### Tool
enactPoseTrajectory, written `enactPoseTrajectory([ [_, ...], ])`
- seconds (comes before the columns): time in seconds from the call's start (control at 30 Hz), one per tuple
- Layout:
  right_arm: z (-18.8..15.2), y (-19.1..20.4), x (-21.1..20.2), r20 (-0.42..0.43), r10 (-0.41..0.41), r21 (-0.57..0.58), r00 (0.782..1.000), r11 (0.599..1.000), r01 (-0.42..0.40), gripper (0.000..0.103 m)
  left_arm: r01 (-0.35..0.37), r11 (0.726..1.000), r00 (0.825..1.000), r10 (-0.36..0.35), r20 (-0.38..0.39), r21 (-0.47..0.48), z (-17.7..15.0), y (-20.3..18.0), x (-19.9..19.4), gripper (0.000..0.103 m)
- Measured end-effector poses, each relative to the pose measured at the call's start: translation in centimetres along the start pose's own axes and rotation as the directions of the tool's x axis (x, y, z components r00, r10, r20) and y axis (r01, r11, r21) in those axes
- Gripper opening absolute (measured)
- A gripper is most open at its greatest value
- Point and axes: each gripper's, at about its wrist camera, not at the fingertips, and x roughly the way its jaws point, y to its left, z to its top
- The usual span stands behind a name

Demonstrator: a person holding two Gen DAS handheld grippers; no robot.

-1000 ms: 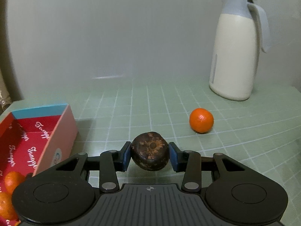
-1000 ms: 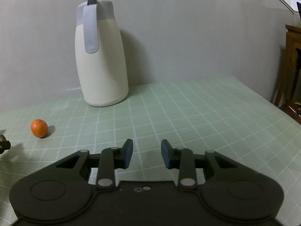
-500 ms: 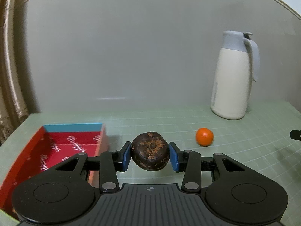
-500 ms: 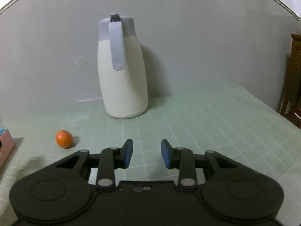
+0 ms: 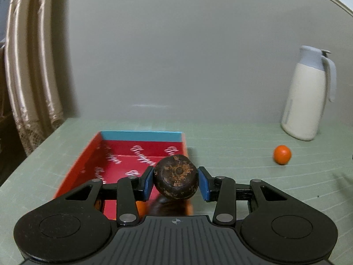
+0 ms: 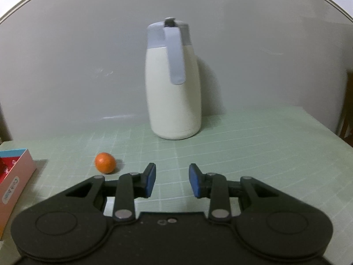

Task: Organize fruits
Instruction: 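Carry the chestnut with the left gripper into the red box and release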

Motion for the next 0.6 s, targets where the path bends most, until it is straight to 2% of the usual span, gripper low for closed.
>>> enactPoseTrajectory([
  [0.27, -0.1, 1.9, 0.3, -0.008, 0.011, -0.025, 1.0, 1.0, -0.011, 0.032, -0.034, 0.998, 0.999, 0.033, -0.027, -0.049, -0.9, 4.3, 0.6, 0.042],
  [0.6, -0.1, 3.4, 0.4, -0.009, 0.023, -0.042, 1.0, 0.999, -0.023, 0.032, -0.068, 0.996, 0.997, 0.065, -0.05, -0.063, -1.5, 7.0, 1.4, 0.042],
])
